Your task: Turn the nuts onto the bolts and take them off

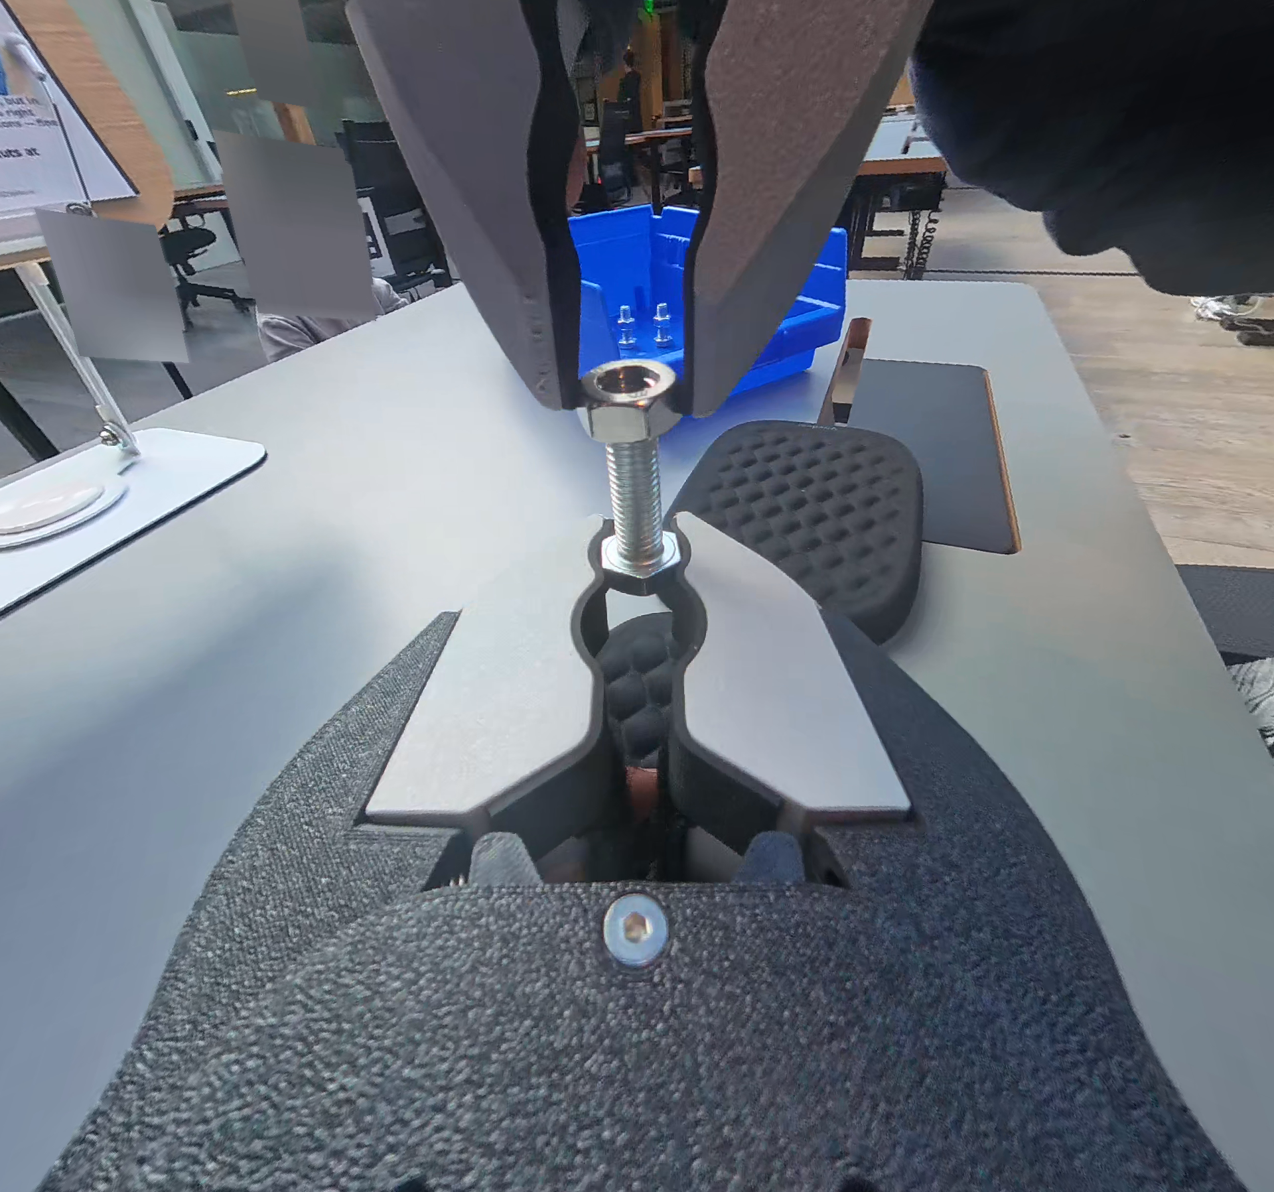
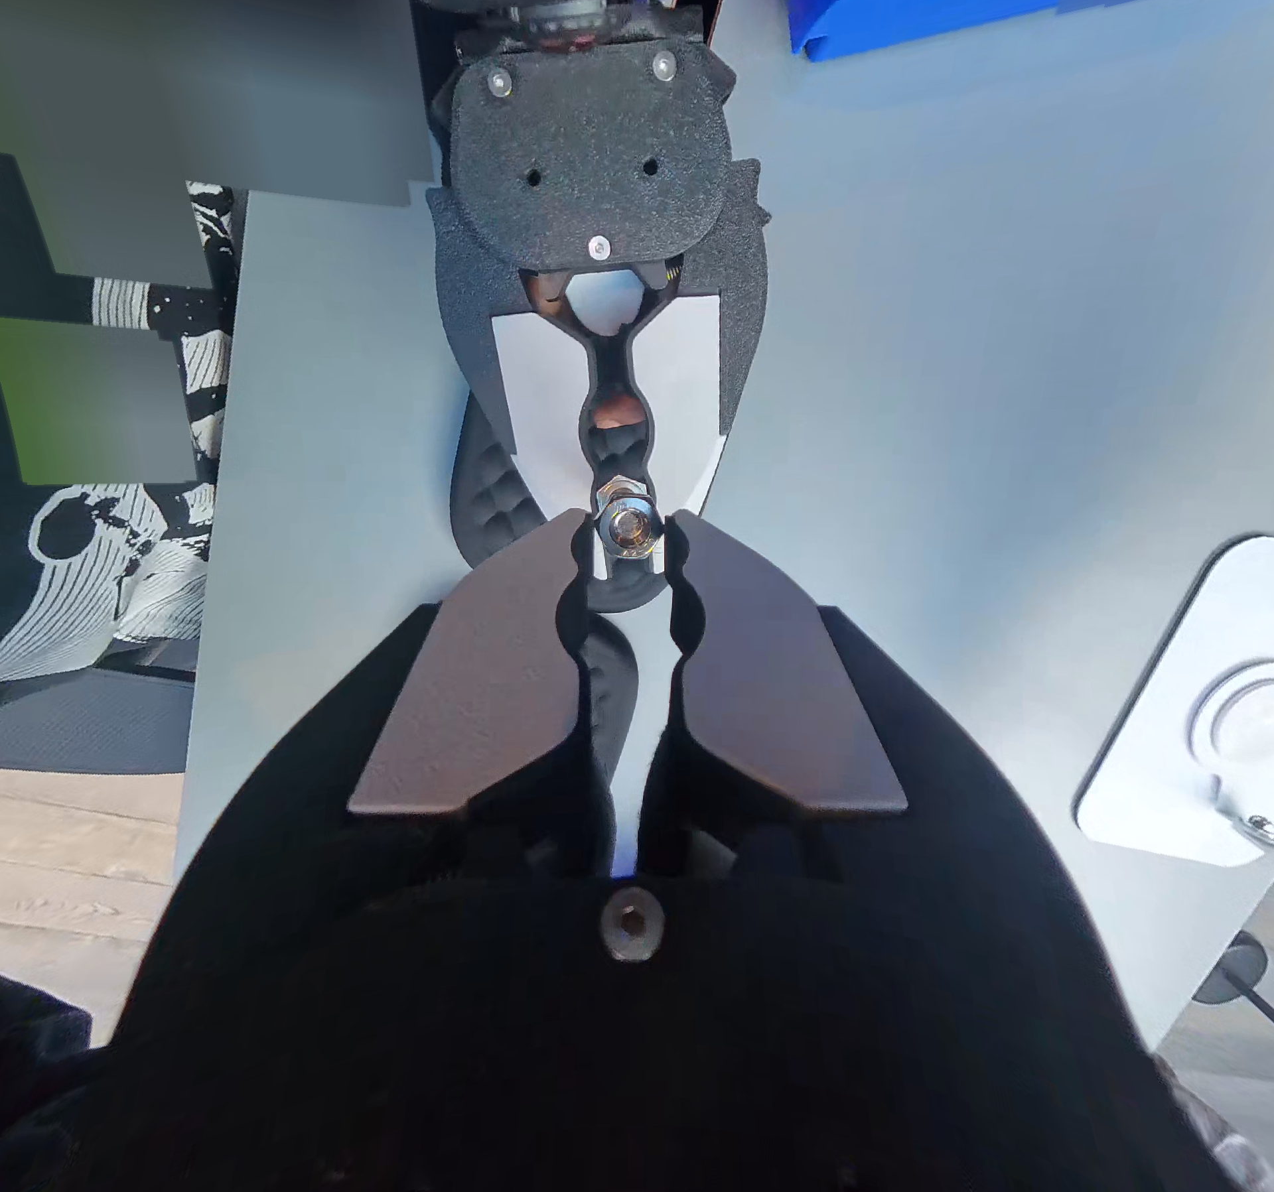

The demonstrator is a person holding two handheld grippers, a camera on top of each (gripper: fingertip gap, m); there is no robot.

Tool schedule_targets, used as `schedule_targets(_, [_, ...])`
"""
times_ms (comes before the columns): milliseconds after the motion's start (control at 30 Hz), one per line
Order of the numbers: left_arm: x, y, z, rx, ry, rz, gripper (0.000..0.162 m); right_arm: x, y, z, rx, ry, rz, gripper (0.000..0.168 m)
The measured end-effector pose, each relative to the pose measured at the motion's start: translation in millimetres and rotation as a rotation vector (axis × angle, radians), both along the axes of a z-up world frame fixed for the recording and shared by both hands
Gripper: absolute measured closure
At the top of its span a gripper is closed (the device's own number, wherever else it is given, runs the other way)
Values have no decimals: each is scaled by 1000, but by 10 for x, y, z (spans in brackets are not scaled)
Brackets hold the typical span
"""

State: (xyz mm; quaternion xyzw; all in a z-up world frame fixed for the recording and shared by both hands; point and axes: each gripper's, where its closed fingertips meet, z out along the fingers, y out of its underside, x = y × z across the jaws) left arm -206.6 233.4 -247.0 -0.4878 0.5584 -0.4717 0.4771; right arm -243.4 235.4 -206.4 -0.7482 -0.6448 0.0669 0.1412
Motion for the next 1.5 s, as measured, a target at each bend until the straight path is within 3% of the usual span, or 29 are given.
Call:
schedule_targets(200, [0, -4, 0, -17, 2, -16, 148, -2, 9, 5, 8, 25, -19, 149])
schedule_targets(367, [-9, 6, 17, -32, -9, -20, 148, -47, -21, 57, 16, 127, -41, 130])
schedule_targets(433, [-17, 5, 30, -41, -19, -29, 148, -36, -8, 72, 50, 193, -76, 112])
schedule_targets(500, [-31, -1, 52, -56, -34, -46, 148, -57, 18, 106, 105, 318, -116, 96])
schedule_targets(767, [-111, -96, 243, -135, -160, -168, 148, -255, -24, 308, 337, 1100, -281, 63])
schedule_targets(967, [-91, -107, 217, -155, -157, -190, 148, -378, -50, 216, 353, 1219, -325, 62])
schedule_targets(1500, [-40, -108, 144, -158, -106, -183, 148, -307, -268, 179, 377, 1168, -323, 75])
